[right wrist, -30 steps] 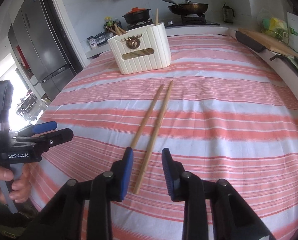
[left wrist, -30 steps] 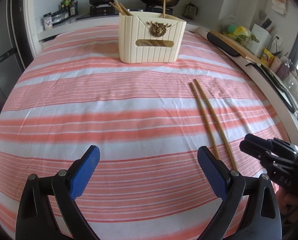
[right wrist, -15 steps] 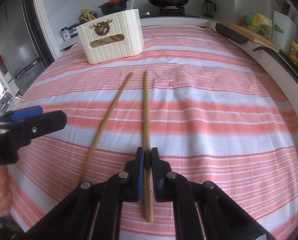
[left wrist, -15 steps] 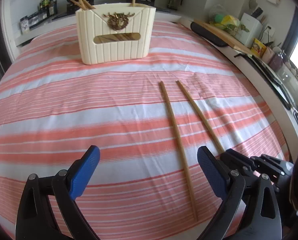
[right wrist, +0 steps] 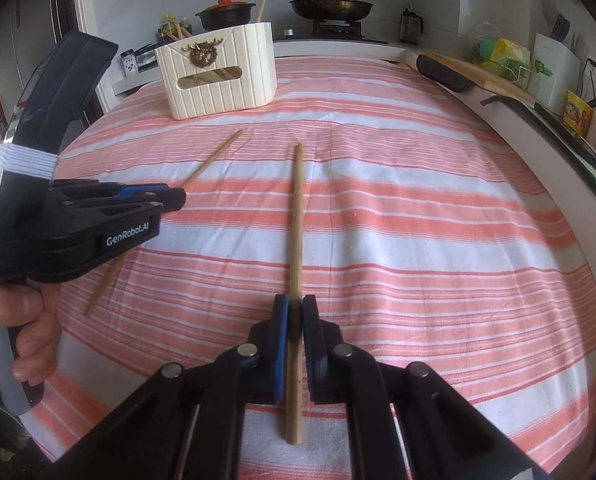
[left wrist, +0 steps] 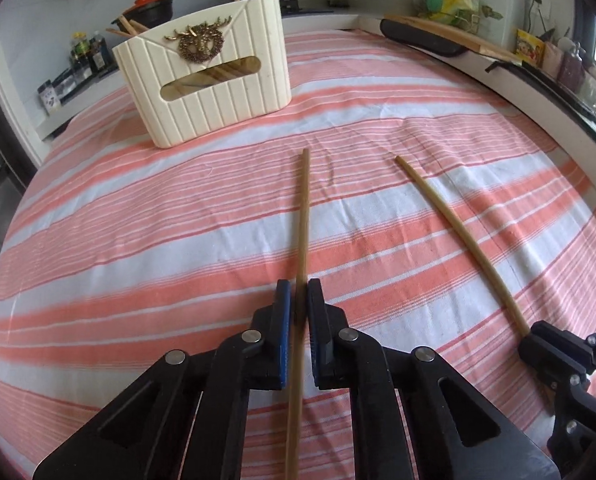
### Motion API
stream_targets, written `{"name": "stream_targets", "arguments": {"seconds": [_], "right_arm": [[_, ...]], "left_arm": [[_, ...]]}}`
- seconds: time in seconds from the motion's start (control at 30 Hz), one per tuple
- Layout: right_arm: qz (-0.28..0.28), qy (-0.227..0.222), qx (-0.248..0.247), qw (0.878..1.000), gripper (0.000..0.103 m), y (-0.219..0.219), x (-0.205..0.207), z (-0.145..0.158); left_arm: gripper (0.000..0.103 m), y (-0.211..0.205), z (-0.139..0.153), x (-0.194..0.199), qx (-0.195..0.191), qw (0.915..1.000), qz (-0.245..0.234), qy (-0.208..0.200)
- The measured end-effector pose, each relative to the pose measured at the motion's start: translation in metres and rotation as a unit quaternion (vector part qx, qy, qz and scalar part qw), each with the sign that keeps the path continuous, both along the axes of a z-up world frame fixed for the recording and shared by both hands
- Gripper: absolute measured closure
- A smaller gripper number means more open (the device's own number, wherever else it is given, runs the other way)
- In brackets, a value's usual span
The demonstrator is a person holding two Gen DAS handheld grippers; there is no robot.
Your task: Organize utensils
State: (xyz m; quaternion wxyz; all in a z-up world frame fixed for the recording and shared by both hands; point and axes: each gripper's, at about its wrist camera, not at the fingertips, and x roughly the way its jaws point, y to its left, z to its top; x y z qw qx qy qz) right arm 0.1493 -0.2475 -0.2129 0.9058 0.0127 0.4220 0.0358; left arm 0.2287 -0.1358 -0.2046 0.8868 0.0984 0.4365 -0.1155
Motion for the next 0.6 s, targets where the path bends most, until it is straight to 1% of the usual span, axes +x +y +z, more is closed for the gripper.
{"name": "stream_targets", "arguments": {"seconds": [0.07,0.17,0.33,0.4,0.47,0.5,0.53,0.57,0.6], "right_arm": [[0.002,-0.001,0.000,1.000,0.096,0.002,-0.001,0.000],[0.011,-0.002,0.003,1.000,0.096,0.006,-0.005,0.000],[0.017,0.002,-0.007,1.000,0.096,0.009,-0.010,0.001],[0.016,0.010,-0.005,1.000,0.096,0.007,-0.008,0.002],[0.019,0.022,0.000,1.000,0.095,0.005,-0.005,0.003],[0.022,0.029,0.002,0.999,0.091,0.004,-0.003,0.004],[0.026,0.036,0.009,0.999,0.085,0.004,0.000,0.005],[0.032,0.042,0.017,0.998,0.071,0.002,0.002,0.007],[0.037,0.046,0.025,0.998,0.064,0.001,0.004,0.010]], "left_arm": [[0.098,0.018,0.000,-0.003,-0.005,0.9998,0.017,0.000],[0.098,0.050,0.001,-0.008,-0.011,0.9987,0.051,0.000],[0.097,0.111,-0.001,-0.016,-0.025,0.9941,0.105,0.008],[0.094,0.127,-0.001,-0.018,-0.027,0.9931,0.114,0.012],[0.093,0.139,0.000,-0.020,-0.046,0.9930,0.106,0.026],[0.089,0.143,0.000,-0.020,-0.056,0.9930,0.097,0.036],[0.079,0.147,0.001,-0.020,-0.068,0.9929,0.087,0.045],[0.065,0.151,0.003,-0.021,-0.081,0.9924,0.075,0.055],[0.057,0.155,0.005,-0.022,-0.095,0.9915,0.066,0.061]]}}
